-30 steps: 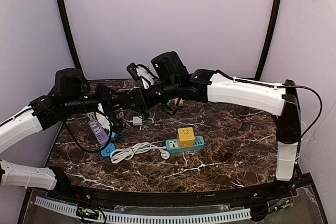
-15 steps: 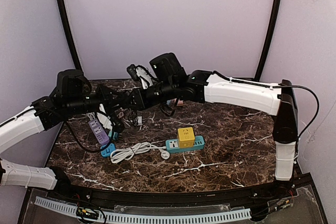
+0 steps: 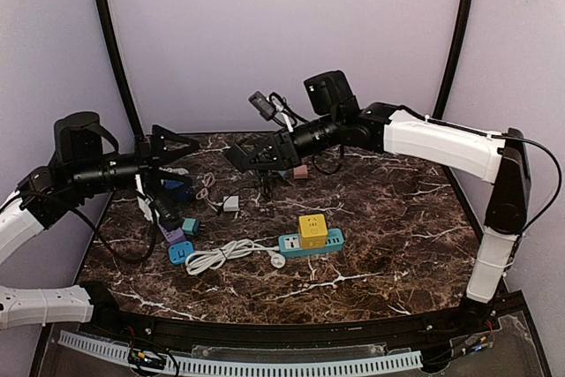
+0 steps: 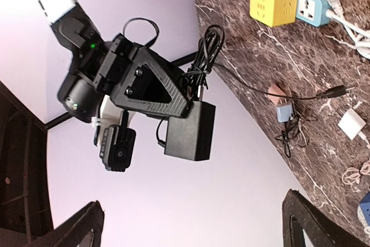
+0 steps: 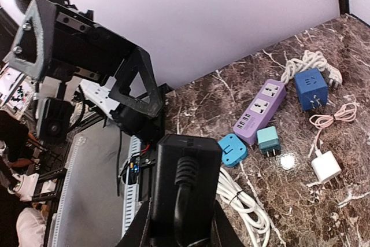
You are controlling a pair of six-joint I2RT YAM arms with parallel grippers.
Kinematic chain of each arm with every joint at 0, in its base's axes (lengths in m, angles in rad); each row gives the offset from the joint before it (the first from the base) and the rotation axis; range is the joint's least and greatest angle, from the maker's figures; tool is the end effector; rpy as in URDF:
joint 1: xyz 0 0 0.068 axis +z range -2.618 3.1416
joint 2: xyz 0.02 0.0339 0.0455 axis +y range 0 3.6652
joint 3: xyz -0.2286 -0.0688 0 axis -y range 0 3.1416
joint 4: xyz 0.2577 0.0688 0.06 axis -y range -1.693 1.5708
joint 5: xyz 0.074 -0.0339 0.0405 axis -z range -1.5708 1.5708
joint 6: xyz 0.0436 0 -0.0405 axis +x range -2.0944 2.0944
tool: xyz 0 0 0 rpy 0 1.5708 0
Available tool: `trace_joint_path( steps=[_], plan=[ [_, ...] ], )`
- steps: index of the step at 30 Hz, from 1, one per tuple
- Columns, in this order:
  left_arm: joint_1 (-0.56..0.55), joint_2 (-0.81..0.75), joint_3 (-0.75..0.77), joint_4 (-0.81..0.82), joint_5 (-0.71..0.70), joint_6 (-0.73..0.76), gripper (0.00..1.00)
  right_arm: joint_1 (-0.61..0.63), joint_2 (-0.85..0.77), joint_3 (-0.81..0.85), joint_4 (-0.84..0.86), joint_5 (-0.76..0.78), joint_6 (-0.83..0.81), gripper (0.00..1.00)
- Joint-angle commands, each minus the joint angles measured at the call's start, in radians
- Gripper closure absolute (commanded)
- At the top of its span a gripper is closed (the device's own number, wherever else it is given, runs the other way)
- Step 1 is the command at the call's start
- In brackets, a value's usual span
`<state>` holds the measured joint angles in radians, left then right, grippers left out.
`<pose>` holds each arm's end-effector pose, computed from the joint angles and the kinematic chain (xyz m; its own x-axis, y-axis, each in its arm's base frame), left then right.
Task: Insert the plug
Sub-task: Pick up the plug from the center of the board.
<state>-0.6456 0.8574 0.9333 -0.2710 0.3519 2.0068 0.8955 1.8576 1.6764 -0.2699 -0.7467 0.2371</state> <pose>0.1791 -0.1537 0.3434 0.8222 0.4460 0.3537 -0.2122 -0.3365 0.9175 0.2547 0.3653 0.2991 -0.4892 -0.3351 -0.8052 -0.8642 0.0621 0.4992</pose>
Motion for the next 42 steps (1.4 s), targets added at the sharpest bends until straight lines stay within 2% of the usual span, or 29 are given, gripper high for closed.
trace_joint_path(
  steps=[1,6,7,10,12,15,18,23,28,29,30,31,32,33,37,39,42],
  plan=[
    [-0.005,-0.082,-0.048,-0.057,0.163,0.186,0.01,-0.012,-0.065,-0.015,-0.059,-0.256,-0.118,1.0],
    [-0.005,-0.031,-0.129,0.229,0.266,0.304,0.03,0.007,-0.066,-0.002,-0.105,-0.213,-0.136,1.0],
    [-0.005,-0.018,-0.141,0.329,0.273,0.314,0.03,0.013,-0.066,0.003,-0.112,-0.199,-0.137,1.0],
    [-0.004,0.044,-0.142,0.421,0.258,0.327,0.03,0.034,-0.061,0.024,-0.16,-0.161,-0.158,1.0],
    [-0.005,0.049,-0.122,0.343,0.26,0.3,0.06,0.048,-0.056,0.038,-0.189,-0.126,-0.172,1.0],
    [-0.02,0.028,-0.105,0.199,0.269,0.244,0.19,0.061,-0.05,0.053,-0.205,-0.1,-0.18,1.0],
    [-0.061,0.011,-0.104,0.079,0.231,0.161,0.23,0.065,-0.045,0.065,-0.211,-0.073,-0.185,1.0],
    [-0.105,0.027,-0.071,0.061,0.153,0.012,0.25,0.079,-0.03,0.095,-0.232,-0.015,-0.21,1.0],
    [-0.13,0.073,0.054,0.023,0.06,-0.348,0.25,0.086,-0.06,0.071,-0.209,0.058,-0.266,1.0],
    [-0.13,0.079,0.096,0.007,0.049,-0.493,0.25,0.086,-0.078,0.047,-0.179,0.073,-0.273,1.0],
    [-0.129,0.092,0.118,-0.034,0.031,-0.572,0.25,0.086,-0.103,0.014,-0.12,0.09,-0.274,1.0],
    [-0.13,0.098,0.163,-0.081,0.024,-0.749,0.25,0.086,-0.128,-0.023,-0.063,0.11,-0.274,1.0],
    [-0.13,0.111,0.183,-0.105,0.022,-0.839,0.25,0.087,-0.161,-0.072,0.013,0.125,-0.271,1.0],
    [-0.13,0.116,0.217,-0.152,0.027,-0.992,0.25,0.088,-0.196,-0.125,0.097,0.138,-0.268,1.0],
    [-0.13,0.14,0.274,-0.208,0.15,-1.403,0.29,0.112,-0.304,-0.312,0.415,0.177,-0.287,1.0],
    [-0.13,0.157,0.295,-0.18,0.201,-1.551,0.33,0.124,-0.322,-0.346,0.47,0.193,-0.309,1.0],
    [-0.13,0.195,0.325,-0.147,0.222,-1.676,0.33,0.133,-0.324,-0.352,0.489,0.219,-0.324,1.0]
  ],
)
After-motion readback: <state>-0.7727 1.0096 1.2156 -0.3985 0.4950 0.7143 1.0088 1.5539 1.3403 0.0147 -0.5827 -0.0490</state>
